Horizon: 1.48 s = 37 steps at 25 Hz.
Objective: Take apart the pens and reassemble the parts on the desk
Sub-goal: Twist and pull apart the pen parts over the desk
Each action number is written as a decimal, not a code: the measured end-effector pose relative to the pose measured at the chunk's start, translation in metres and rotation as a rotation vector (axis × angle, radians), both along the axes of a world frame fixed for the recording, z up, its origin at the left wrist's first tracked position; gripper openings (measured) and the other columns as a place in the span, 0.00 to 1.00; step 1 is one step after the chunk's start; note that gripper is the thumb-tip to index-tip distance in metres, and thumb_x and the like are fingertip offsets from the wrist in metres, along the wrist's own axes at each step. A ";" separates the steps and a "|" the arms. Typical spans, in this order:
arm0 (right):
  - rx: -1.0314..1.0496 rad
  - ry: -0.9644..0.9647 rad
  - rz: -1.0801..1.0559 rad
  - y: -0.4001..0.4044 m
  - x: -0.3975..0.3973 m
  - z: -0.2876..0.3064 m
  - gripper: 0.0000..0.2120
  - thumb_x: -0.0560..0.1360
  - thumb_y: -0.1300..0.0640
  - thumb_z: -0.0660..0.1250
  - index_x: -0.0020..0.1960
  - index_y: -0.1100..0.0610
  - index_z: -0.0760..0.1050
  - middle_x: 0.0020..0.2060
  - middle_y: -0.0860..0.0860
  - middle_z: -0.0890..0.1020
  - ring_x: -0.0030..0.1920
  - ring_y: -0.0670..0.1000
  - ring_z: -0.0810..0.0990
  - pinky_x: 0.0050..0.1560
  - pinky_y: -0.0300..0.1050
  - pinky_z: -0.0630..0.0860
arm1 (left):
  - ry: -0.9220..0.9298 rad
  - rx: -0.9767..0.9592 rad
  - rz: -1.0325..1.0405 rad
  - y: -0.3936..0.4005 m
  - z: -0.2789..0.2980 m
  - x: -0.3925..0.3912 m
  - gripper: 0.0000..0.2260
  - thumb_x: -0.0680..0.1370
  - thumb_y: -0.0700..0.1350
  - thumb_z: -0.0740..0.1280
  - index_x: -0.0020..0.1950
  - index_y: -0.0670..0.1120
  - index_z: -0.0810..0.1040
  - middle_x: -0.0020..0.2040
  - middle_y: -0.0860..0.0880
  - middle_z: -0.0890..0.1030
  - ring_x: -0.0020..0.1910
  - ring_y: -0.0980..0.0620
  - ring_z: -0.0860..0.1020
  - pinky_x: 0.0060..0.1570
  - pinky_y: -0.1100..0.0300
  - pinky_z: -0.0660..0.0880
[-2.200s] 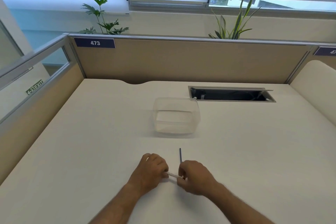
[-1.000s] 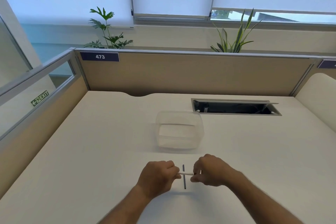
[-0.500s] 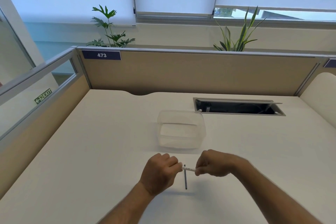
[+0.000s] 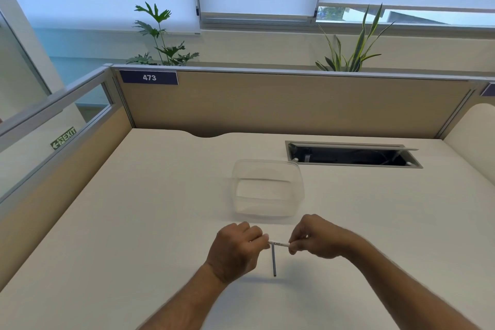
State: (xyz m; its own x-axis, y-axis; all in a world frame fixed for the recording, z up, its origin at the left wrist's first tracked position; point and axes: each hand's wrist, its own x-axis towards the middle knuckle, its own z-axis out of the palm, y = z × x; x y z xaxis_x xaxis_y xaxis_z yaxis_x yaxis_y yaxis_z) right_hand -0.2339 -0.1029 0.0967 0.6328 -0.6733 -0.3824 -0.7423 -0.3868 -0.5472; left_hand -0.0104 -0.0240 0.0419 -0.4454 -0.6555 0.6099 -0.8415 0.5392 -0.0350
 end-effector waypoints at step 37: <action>-0.657 0.134 0.208 0.025 0.013 -0.006 0.06 0.75 0.55 0.68 0.46 0.52 0.84 0.38 0.51 0.85 0.43 0.52 0.78 0.35 0.42 0.66 | -0.228 0.511 0.041 -0.008 0.019 0.002 0.11 0.81 0.49 0.60 0.45 0.44 0.78 0.38 0.45 0.82 0.32 0.42 0.77 0.32 0.55 0.74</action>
